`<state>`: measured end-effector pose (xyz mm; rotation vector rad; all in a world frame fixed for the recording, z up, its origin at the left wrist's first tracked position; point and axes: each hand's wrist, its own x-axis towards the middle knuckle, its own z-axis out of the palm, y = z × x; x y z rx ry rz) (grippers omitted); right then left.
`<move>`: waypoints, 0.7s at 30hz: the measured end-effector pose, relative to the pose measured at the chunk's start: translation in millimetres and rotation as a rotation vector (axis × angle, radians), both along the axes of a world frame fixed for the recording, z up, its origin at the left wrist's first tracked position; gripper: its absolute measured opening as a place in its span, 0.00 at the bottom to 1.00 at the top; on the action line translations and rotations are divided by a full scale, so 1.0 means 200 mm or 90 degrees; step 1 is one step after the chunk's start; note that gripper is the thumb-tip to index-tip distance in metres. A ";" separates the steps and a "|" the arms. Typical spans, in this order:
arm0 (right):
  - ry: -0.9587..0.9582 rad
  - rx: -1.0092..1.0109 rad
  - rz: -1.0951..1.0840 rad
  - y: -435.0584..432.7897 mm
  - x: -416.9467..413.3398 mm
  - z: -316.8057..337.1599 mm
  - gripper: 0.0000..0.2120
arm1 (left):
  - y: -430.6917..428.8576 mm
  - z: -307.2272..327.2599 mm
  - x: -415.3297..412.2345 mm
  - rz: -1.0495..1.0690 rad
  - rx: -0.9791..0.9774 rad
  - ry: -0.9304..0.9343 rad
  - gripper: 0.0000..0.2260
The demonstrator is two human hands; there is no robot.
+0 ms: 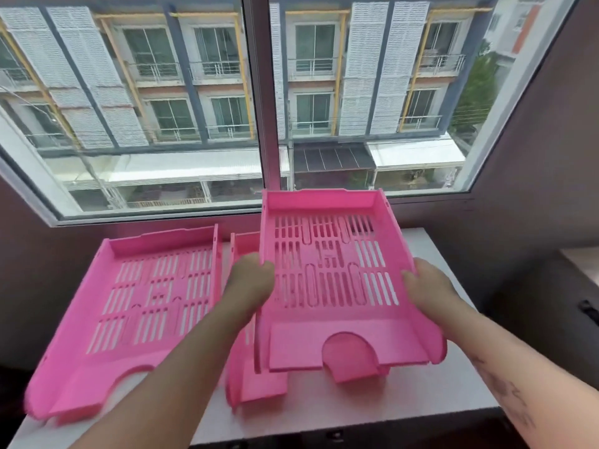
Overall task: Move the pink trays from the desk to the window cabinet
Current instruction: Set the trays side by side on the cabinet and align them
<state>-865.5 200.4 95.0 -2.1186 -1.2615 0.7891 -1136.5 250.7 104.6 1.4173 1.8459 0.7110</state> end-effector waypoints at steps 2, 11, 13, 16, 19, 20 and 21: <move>-0.012 -0.001 -0.016 -0.04 0.17 0.04 0.11 | 0.01 -0.01 0.17 -0.040 0.006 -0.020 0.07; -0.018 0.008 -0.095 -0.19 0.86 0.02 0.12 | -0.10 -0.06 0.85 -0.132 0.011 -0.103 0.21; -0.004 0.011 -0.096 -0.18 0.95 -0.03 0.13 | -0.16 -0.13 0.85 -0.076 0.014 -0.101 0.22; 0.010 -0.018 -0.079 -0.14 1.03 -0.12 0.14 | -0.25 -0.31 0.76 0.007 -0.005 0.029 0.20; 0.017 -0.040 -0.051 -0.10 1.05 -0.20 0.14 | -0.35 -0.49 0.64 -0.012 -0.046 0.190 0.24; 0.025 -0.043 -0.044 -0.09 1.03 -0.21 0.13 | -0.38 -0.52 0.62 -0.033 -0.068 0.235 0.25; 0.033 -0.041 -0.039 -0.07 1.02 -0.24 0.13 | -0.40 -0.55 0.59 -0.053 -0.089 0.275 0.26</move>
